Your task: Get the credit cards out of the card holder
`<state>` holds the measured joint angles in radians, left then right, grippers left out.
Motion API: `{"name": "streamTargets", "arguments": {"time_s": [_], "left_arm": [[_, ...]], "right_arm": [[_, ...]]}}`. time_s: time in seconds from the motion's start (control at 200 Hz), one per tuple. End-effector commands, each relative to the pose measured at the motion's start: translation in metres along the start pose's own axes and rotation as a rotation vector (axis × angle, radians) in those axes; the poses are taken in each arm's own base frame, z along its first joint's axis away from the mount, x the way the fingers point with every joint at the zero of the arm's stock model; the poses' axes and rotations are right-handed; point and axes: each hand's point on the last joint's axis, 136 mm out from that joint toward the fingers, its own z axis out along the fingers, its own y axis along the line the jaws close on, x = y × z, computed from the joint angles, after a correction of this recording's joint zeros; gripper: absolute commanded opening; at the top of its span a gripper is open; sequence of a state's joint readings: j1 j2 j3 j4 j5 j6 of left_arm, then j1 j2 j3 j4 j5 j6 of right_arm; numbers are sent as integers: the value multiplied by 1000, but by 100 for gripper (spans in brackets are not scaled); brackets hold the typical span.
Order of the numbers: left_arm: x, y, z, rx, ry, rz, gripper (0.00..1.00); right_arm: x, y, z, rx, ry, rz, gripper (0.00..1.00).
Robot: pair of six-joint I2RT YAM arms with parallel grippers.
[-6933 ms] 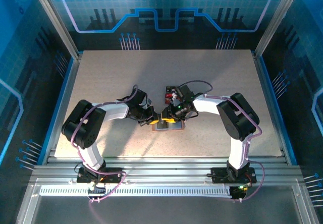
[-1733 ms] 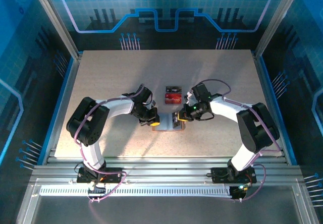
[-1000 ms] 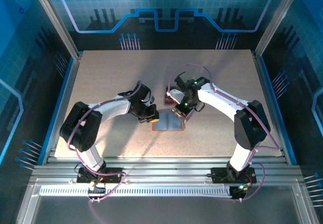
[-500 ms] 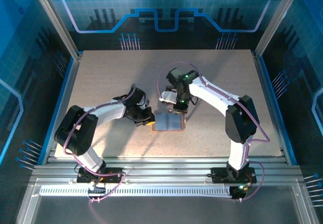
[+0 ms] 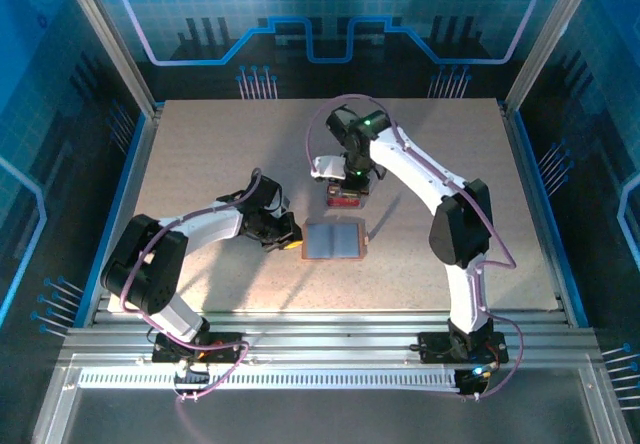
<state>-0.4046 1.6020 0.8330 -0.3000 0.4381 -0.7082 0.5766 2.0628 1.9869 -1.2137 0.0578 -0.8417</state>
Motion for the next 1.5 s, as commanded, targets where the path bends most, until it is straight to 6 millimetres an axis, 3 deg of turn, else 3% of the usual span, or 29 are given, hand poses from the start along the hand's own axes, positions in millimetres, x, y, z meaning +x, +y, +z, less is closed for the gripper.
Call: {"name": "streamTargets", "arguments": {"time_s": [0.0,0.515,0.535,0.735,1.121,1.336,1.491], "left_arm": [[-1,-2,-4,26,-8,-16,9],[-9,-2,-1,34,2,-49,11],[-9,-2,-1,33,4,-51,11],[-15,-5,0,29,4,-56,11],[-20,-4,2,20,12,-67,11],[-21,-4,4,21,15,-71,11],[-22,-6,4,26,16,-67,12]], "right_arm": [[10,-9,-4,-20,37,-34,0],[7,-54,7,7,42,-58,0],[8,-55,18,-10,53,-57,0],[6,-67,31,1,52,-69,0],[13,-72,51,-19,79,-71,0],[13,-76,51,3,84,-59,17],[12,-85,43,55,82,-40,21]]}}
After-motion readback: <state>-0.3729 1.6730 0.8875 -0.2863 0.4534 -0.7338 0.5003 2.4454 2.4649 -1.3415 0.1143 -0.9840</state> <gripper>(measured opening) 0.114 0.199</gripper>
